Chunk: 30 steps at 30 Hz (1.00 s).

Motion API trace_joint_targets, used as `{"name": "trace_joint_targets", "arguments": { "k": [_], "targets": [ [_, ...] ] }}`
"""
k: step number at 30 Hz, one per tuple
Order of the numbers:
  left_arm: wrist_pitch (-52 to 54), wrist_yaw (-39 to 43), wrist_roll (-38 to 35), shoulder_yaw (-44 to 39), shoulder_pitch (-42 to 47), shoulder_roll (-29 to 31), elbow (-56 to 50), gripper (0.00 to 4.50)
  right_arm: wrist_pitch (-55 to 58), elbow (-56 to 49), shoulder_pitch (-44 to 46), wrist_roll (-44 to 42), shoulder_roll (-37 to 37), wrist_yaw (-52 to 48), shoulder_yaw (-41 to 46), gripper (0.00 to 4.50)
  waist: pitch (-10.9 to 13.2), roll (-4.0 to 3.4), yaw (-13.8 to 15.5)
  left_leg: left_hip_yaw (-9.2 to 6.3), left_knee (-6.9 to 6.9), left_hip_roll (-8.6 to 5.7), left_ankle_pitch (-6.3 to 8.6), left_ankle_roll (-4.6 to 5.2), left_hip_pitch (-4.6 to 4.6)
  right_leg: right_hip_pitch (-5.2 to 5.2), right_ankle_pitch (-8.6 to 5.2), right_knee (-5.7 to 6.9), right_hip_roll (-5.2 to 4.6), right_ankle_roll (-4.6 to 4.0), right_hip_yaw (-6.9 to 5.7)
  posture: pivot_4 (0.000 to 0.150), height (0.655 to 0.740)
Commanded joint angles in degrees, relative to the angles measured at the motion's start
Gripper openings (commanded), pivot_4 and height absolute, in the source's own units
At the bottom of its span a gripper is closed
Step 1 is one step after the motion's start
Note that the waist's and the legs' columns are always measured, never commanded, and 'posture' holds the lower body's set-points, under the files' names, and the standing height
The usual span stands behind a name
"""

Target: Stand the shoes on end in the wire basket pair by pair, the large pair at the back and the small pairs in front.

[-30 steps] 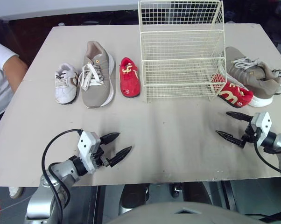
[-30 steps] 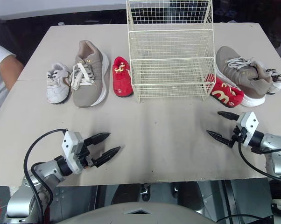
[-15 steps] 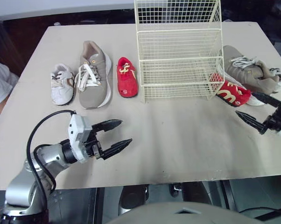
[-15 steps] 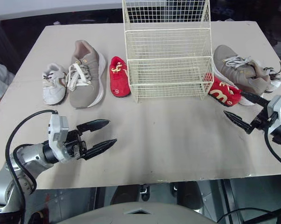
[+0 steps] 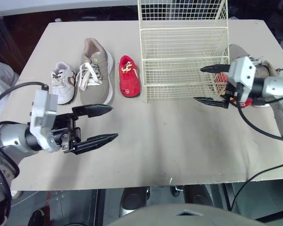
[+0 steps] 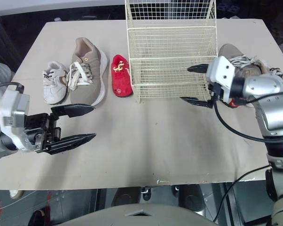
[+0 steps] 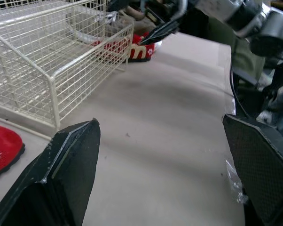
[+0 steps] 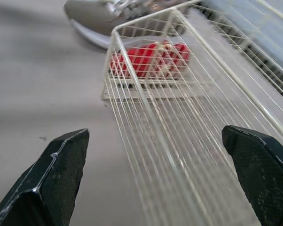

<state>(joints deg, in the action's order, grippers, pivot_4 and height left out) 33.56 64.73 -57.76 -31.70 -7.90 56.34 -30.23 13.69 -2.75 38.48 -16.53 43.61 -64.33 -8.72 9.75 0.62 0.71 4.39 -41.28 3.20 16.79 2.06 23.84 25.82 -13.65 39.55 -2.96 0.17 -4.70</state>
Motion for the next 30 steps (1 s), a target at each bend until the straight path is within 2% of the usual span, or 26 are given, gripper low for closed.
{"name": "trace_joint_targets", "arguments": {
  "k": [1, 6, 9, 17, 30],
  "targets": [
    [2.1, -0.7, -3.4, -5.1, 0.4, 1.7, -3.1, 4.48, 0.6, 3.5, 6.3, 5.1, -1.0, -3.3, -5.4, 4.50, 0.1, 0.04, 0.0, -0.01, 0.00, 0.01, 0.00, 0.00, 0.00, 0.00, 0.00, -0.01, -0.05, 0.00, -0.01, 0.150, 0.6860],
    [3.8, -4.2, -5.4, -8.4, -0.2, 0.7, -6.1, 4.48, 0.0, 8.4, 11.4, 9.0, -3.7, -6.7, -10.1, 4.50, 0.2, 0.12, 0.0, -0.03, 0.00, -0.01, -0.10, -0.17, 0.04, -0.01, 0.09, -0.04, -0.10, -0.16, -0.05, 0.150, 0.6860],
    [4.6, -5.6, -6.0, -9.2, -1.3, 0.2, -7.6, 4.50, 0.0, 10.3, 13.4, 10.6, -6.0, -6.9, -11.4, 3.79, 0.3, 0.18, -0.4, 0.00, 0.00, 0.00, -0.12, -0.20, 0.03, -0.01, 0.11, -0.04, -0.17, -0.16, 0.00, 0.150, 0.6860],
    [6.0, -7.2, -5.9, -10.0, -3.3, 0.4, -8.8, 4.50, -2.3, 13.2, 16.1, 14.9, -9.4, -7.1, -13.3, 0.03, 0.3, 0.24, -1.1, -0.08, 0.00, 0.01, -0.22, -0.38, -0.04, -0.02, 0.11, 0.15, -0.17, -0.17, -0.06, 0.150, 0.6860],
    [6.3, -7.1, -5.1, -10.4, -2.8, 1.2, -7.3, 4.50, 3.5, 11.9, 19.0, 15.3, -14.6, -6.5, -12.1, 0.03, 0.3, 0.29, -1.9, -0.11, 0.01, 0.07, -0.29, -0.51, -0.08, 0.00, 0.12, 0.21, -0.12, -0.20, -0.03, 0.150, 0.6860]
  ]
}}
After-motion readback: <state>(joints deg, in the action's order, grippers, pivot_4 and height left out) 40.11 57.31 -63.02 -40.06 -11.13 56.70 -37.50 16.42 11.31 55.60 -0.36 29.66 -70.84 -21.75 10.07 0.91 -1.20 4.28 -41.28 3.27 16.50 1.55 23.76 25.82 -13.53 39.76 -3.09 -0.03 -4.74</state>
